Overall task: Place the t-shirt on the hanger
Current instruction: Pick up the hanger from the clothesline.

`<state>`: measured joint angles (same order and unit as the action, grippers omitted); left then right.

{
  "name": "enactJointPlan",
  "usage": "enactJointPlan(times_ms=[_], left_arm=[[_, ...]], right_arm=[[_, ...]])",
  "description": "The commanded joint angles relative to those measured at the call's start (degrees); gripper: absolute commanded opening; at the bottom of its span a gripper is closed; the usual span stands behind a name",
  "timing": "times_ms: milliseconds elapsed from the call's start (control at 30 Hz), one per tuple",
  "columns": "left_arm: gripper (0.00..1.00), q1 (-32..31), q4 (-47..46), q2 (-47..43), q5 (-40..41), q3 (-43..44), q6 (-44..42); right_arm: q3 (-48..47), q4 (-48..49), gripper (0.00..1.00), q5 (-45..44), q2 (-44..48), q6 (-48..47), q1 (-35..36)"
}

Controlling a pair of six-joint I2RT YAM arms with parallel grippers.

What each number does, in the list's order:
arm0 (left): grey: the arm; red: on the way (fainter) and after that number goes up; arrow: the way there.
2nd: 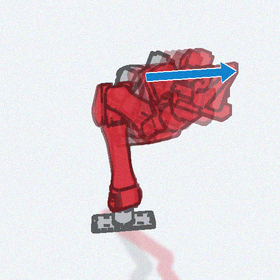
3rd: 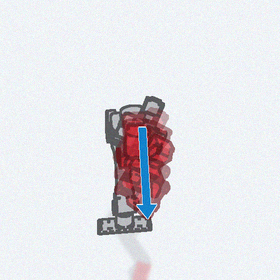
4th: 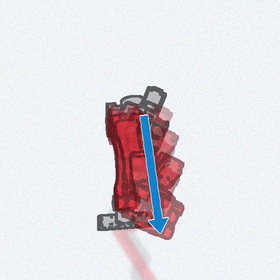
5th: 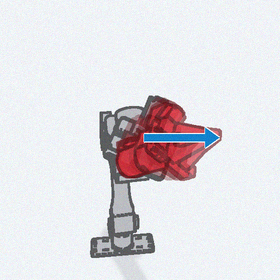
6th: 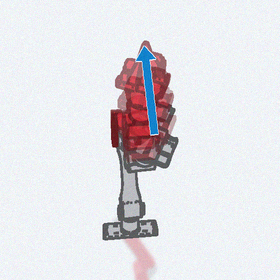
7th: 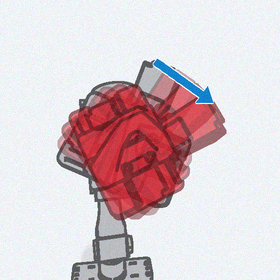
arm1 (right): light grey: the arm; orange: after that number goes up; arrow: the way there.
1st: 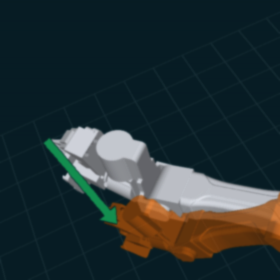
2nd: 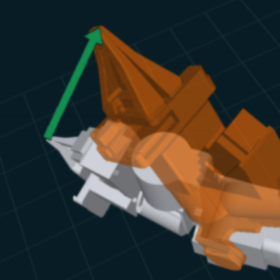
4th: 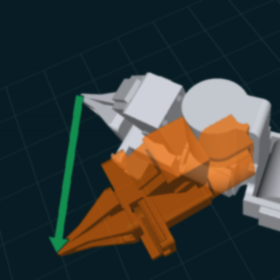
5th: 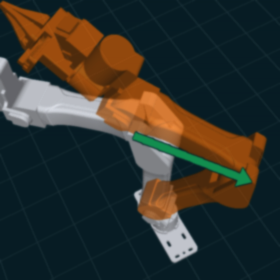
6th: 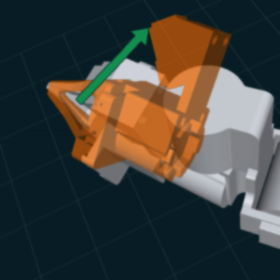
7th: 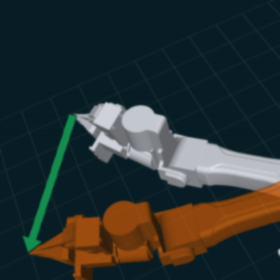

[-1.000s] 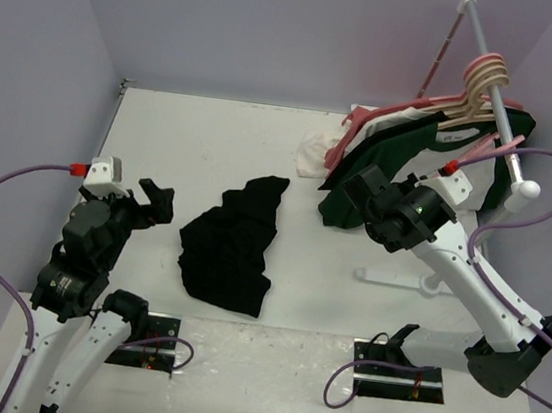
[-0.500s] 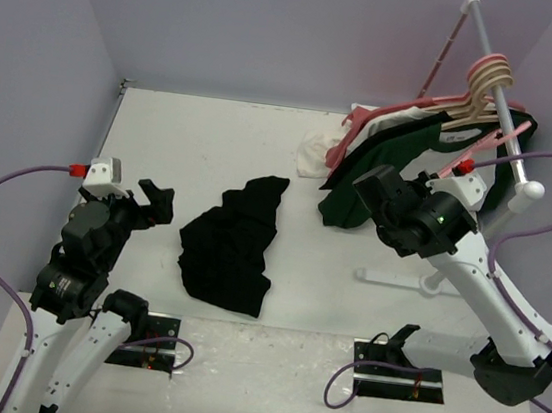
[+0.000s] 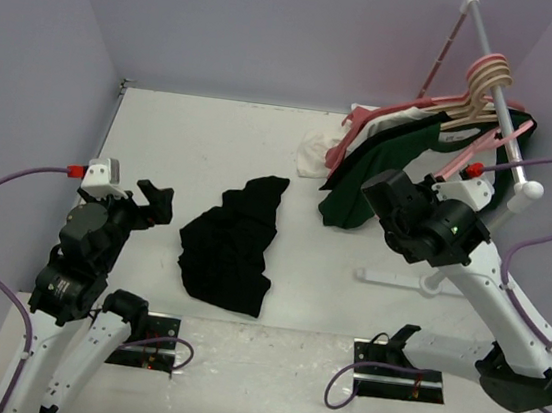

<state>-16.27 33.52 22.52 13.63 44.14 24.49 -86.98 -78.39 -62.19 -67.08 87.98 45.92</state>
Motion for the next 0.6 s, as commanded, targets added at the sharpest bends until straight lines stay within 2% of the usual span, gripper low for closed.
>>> enactJointPlan(times_ms=[0, 200, 567], left_arm=[[1.0, -0.43, -2.67, -0.11, -0.8, -0.64, -0.06], [1.0, -0.43, -2.89, -0.37, -0.86, -0.81, -0.14], [1.0, -0.43, -2.99, -0.64, -0.74, -0.9, -0.14]], right_arm=[[-0.95, -8.36, 0.0, -1.09, 0.89, -0.03, 1.11], [-5.08, -8.45, 0.0, -0.66, -0.08, -5.54, 1.63], [-3.54, -8.36, 0.0, 2.08, 3.28, -11.21, 1.72]])
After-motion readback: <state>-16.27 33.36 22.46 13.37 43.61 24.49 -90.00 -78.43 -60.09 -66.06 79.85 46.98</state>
